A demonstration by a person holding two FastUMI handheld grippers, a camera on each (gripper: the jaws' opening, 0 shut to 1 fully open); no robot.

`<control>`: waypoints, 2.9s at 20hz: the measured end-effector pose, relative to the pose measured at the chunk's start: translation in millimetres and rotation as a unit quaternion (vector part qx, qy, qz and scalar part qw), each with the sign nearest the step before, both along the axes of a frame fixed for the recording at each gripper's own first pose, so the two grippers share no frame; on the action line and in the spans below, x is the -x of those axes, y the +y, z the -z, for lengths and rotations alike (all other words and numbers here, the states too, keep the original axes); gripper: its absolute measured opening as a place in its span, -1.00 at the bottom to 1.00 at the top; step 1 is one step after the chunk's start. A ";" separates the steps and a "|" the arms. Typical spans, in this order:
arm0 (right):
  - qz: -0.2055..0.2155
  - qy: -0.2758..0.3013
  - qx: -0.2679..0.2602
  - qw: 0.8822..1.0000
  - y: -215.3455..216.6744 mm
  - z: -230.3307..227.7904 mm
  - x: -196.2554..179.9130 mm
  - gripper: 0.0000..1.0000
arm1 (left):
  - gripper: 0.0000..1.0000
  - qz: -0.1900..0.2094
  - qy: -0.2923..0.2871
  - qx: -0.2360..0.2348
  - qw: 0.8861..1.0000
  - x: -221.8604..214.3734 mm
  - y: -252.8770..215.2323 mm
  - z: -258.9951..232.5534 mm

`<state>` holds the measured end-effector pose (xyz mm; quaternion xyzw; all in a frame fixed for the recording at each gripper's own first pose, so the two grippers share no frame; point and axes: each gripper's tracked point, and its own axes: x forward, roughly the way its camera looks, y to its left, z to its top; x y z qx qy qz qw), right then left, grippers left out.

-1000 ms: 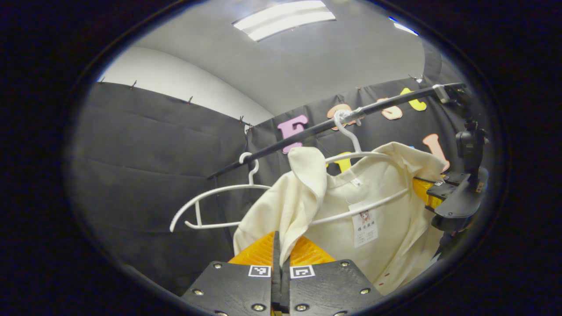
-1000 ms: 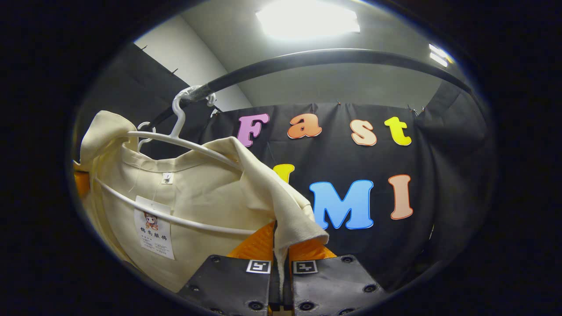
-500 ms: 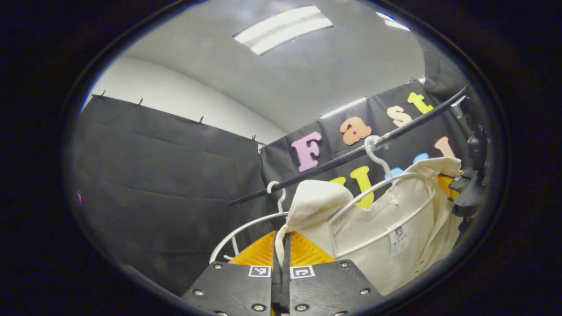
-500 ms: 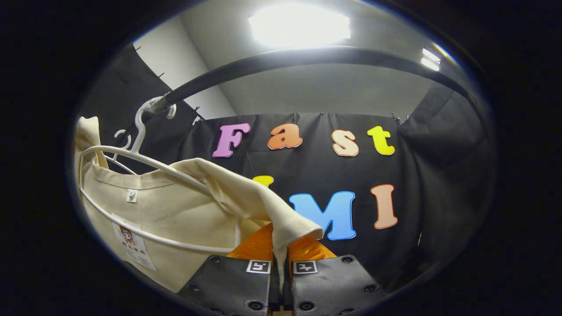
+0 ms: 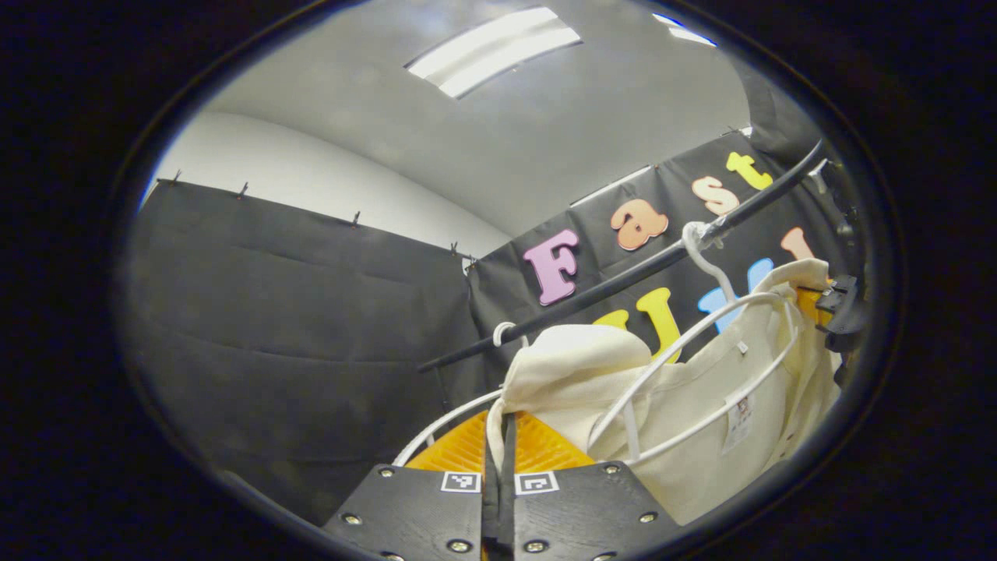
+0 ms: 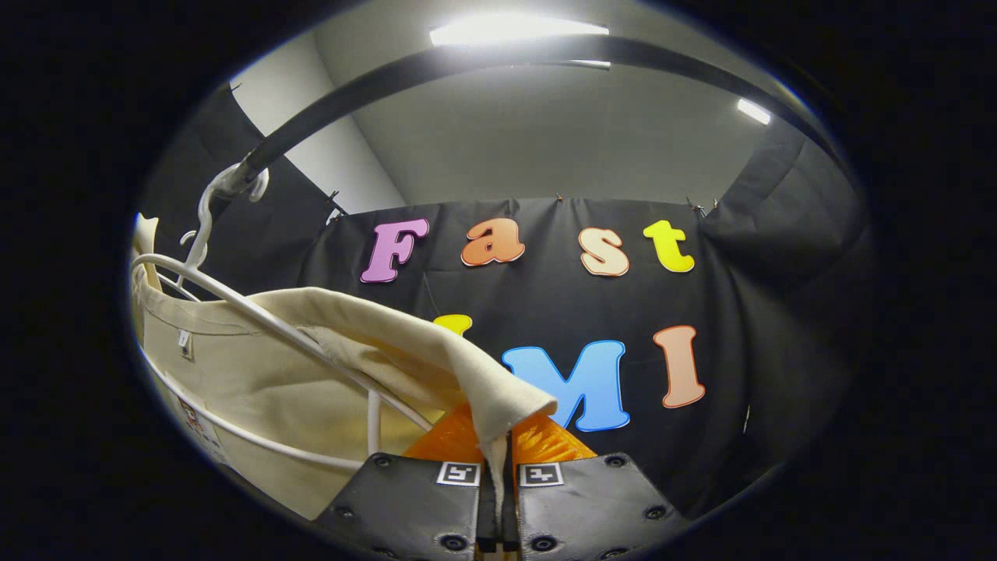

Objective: Grasp the clothes on the hanger with both hands and then place them into the laundry hamper below.

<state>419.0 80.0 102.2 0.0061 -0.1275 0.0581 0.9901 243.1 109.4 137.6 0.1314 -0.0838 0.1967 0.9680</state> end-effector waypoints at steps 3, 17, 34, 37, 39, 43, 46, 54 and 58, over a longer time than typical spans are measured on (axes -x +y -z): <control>-0.012 0.015 -0.009 1.000 8.2 8.7 -16.9 -0.95 | -0.99 0.007 -0.003 -0.002 1.000 -11.6 3.5 0.3; -0.065 0.099 -0.050 0.992 27.6 57.8 -43.9 -0.92 | -0.99 0.051 0.002 0.032 0.998 -31.3 11.4 25.6; -0.087 0.159 -0.042 0.982 34.3 113.3 -12.2 -0.92 | -0.99 0.110 0.061 0.069 0.990 1.4 12.3 88.4; -0.080 0.146 -0.036 0.985 33.1 122.5 1.8 -0.96 | -0.99 0.110 0.074 0.048 0.990 15.2 3.7 105.6; -0.081 0.145 -0.044 0.985 30.6 126.4 10.4 -0.92 | -0.99 0.112 0.080 0.057 0.989 20.4 -1.4 115.7; -0.077 0.146 -0.040 0.985 22.6 134.3 31.3 -0.92 | -0.99 0.119 0.084 0.068 0.987 32.9 -13.6 128.9; -0.075 0.162 -0.029 0.984 16.5 149.8 49.2 -0.92 | -0.98 0.128 0.092 0.074 0.985 41.4 -25.8 140.5; -0.098 0.189 -0.006 0.977 21.8 176.3 130.6 -0.92 | -0.99 0.184 0.107 0.080 0.974 75.8 -70.0 151.5; -0.133 0.182 -0.004 0.974 44.7 157.6 177.3 -0.92 | -0.99 0.223 0.092 0.100 0.965 91.3 -92.2 135.4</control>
